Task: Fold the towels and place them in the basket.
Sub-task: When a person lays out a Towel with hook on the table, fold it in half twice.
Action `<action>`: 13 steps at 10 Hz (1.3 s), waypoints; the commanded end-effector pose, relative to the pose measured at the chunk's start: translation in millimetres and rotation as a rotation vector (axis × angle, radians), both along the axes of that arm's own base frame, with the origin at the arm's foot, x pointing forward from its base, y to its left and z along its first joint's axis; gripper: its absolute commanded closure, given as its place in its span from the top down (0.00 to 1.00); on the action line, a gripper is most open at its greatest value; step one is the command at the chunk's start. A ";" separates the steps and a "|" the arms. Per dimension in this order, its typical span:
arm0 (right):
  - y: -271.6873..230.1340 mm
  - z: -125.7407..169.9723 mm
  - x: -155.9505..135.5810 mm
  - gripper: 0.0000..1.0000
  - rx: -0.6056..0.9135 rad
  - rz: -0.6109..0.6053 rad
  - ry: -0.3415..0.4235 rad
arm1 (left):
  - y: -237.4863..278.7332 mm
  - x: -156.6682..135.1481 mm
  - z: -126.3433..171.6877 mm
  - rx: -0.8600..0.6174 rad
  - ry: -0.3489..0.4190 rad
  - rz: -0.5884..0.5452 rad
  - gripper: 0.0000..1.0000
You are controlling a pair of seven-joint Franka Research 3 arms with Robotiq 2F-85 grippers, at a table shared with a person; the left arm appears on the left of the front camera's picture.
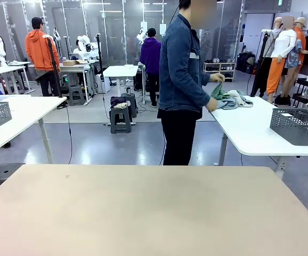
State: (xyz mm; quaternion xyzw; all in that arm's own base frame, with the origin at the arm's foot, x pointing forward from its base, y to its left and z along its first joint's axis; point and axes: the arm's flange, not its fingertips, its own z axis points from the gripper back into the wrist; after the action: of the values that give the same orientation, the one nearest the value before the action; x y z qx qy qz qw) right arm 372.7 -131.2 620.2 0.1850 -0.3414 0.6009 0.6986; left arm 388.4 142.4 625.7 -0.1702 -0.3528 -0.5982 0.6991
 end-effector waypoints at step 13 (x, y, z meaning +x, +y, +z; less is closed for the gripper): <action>0.4 0.7 1.0 1.00 0.006 0.001 -0.008 | 0.2 -0.2 0.0 -0.006 -0.001 -0.001 1.00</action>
State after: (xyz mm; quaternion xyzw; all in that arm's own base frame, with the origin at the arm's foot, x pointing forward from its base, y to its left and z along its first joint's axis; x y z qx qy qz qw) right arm 372.7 -131.2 620.2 0.1850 -0.3414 0.6009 0.6986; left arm 388.4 142.4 625.7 -0.1702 -0.3528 -0.5982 0.6991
